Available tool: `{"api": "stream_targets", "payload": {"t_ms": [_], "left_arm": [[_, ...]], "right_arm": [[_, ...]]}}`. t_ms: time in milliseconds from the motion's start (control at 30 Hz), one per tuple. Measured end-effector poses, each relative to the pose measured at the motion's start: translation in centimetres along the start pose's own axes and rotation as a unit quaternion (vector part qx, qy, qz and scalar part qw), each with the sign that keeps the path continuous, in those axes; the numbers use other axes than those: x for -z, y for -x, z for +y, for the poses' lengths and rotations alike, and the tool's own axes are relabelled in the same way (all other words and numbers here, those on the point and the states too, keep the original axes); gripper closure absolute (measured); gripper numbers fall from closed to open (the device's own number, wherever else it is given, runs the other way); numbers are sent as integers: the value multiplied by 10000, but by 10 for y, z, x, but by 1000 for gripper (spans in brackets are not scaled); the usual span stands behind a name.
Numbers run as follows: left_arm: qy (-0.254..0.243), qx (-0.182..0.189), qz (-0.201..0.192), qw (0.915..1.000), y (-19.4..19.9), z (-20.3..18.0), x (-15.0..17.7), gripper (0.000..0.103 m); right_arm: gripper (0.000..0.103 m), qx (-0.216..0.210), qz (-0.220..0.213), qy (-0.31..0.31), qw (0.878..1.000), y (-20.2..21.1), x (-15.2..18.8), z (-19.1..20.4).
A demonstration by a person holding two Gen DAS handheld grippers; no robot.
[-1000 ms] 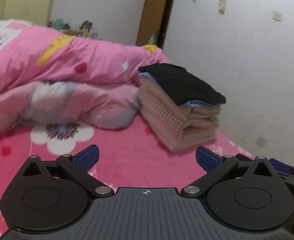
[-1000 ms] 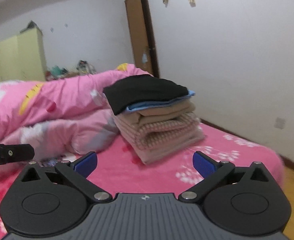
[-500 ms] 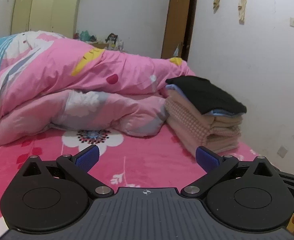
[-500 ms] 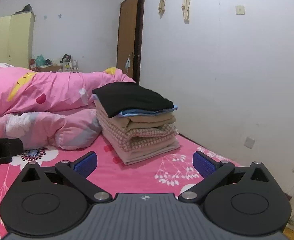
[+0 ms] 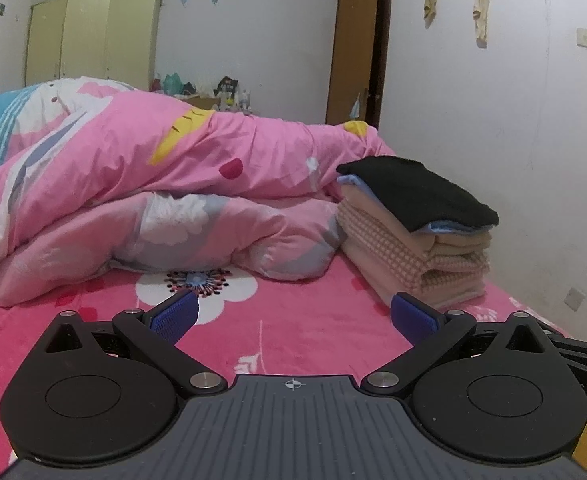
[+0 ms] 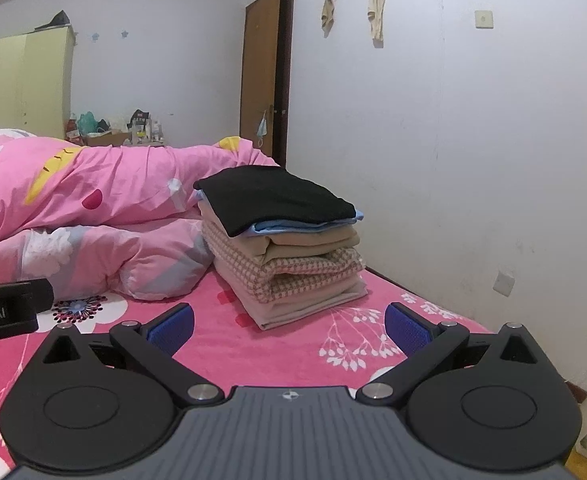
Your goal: Fold clothes
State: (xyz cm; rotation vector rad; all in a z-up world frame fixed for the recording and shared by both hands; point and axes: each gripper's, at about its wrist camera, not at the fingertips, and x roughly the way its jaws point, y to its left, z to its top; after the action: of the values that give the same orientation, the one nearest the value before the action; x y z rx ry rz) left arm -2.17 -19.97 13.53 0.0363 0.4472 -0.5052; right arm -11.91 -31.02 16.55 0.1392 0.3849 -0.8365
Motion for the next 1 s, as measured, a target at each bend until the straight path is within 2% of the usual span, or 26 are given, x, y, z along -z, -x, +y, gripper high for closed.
{"api": "stream_targets", "payload": {"t_ms": [600, 1000], "left_arm": [[-91, -27, -60, 9999, 6, -2, 2, 0], [-135, 171, -34, 9998, 9, -13, 5, 0]], "right_arm": [[0, -6, -2, -71, 10000, 1, -1, -2], [0, 147, -71, 23, 9999, 5, -2, -9]]}}
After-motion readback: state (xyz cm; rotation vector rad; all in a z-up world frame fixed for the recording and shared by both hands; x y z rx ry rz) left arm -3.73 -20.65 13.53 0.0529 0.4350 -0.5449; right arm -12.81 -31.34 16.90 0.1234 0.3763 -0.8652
